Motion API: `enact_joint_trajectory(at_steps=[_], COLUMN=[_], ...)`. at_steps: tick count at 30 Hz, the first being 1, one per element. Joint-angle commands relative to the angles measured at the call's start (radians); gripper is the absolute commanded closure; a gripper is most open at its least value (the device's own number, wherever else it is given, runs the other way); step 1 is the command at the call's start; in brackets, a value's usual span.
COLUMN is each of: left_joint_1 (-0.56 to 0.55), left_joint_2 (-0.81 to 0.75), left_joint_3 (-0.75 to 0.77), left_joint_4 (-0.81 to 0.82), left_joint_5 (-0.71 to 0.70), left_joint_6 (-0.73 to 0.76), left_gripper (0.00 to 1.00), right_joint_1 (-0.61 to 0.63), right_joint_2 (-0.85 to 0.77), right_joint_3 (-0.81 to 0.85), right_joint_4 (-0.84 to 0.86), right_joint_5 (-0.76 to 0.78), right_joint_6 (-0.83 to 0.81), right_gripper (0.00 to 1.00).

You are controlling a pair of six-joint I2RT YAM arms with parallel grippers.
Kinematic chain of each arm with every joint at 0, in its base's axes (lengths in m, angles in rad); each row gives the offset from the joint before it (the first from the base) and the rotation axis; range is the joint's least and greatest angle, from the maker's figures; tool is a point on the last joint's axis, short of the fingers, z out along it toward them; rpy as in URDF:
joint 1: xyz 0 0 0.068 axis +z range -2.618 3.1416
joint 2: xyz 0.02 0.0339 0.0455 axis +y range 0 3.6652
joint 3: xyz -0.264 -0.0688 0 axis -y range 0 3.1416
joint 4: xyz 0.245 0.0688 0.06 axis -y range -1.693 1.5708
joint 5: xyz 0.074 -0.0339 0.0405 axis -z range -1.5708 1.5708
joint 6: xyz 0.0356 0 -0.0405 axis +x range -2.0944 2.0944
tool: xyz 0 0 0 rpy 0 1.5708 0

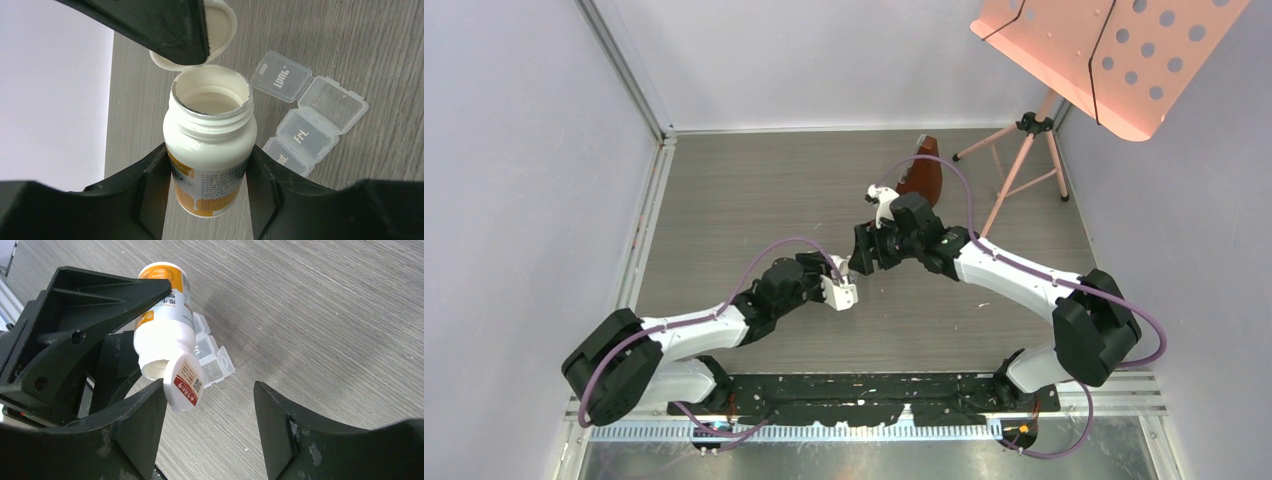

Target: Sort the pills into containers

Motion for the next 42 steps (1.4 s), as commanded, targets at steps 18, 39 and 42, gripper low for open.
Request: enact_joint_trajectory(at_steps=[18,39,42], left_joint_1=[-0.106,-0.106,-0.104], left_joint_2=[0.025,-0.120,-0.156], left_joint_3=[-0.084,0.002,0.054], left_joint_4=[0.247,0.009,-0.097], left_joint_5=[-0.190,-0.022,0.031], left_joint_6=[0.144,0.024,-0.068], left_gripper=[1.00,1.00,1.00], right_joint_1=[0.011,0.024,0.021], right_joint_2=[-0.005,-0.206,-0.308], right_joint_3=[-0.080,-0.169,-0.209], right_joint_4=[0.113,0.150,0.177], right_joint_5=[-0.011,-0.060,-0.084], right_joint_6=[-0.006,-0.036,-0.009], right_gripper=[0.42,0.29,0.23])
